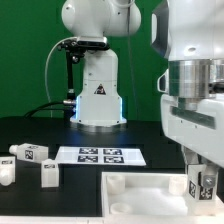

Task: Assemble square table

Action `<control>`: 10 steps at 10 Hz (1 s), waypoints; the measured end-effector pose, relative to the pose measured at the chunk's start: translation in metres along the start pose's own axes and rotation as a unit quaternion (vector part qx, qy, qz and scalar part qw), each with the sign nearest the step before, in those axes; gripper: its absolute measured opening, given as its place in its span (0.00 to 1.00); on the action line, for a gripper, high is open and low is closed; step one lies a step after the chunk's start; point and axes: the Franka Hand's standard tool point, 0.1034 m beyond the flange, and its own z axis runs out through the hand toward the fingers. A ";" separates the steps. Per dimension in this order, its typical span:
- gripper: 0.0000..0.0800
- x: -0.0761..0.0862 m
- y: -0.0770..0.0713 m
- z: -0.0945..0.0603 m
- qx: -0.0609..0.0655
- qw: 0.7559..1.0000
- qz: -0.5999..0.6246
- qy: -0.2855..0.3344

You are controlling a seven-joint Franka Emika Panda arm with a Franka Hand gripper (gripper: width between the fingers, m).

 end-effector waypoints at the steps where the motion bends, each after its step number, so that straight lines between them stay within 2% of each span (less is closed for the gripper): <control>1: 0.36 -0.001 0.000 0.000 0.000 0.999 0.036 -0.002; 4: 0.39 -0.001 0.001 0.001 -0.001 0.998 0.058 -0.002; 5: 0.63 0.000 0.001 0.000 0.000 1.000 0.016 -0.001; 6: 0.76 0.000 0.000 -0.001 0.001 0.999 -0.050 -0.001; 8: 0.80 -0.007 -0.002 -0.002 0.010 0.979 -0.203 0.001; 9: 0.81 -0.015 -0.001 -0.002 0.009 0.973 -0.230 0.003; 10: 0.81 -0.013 -0.001 -0.002 0.008 0.965 -0.264 0.003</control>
Offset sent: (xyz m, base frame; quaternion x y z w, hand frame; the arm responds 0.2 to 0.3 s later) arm 0.0000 0.0000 0.0000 0.0000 0.0000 0.0000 1.0000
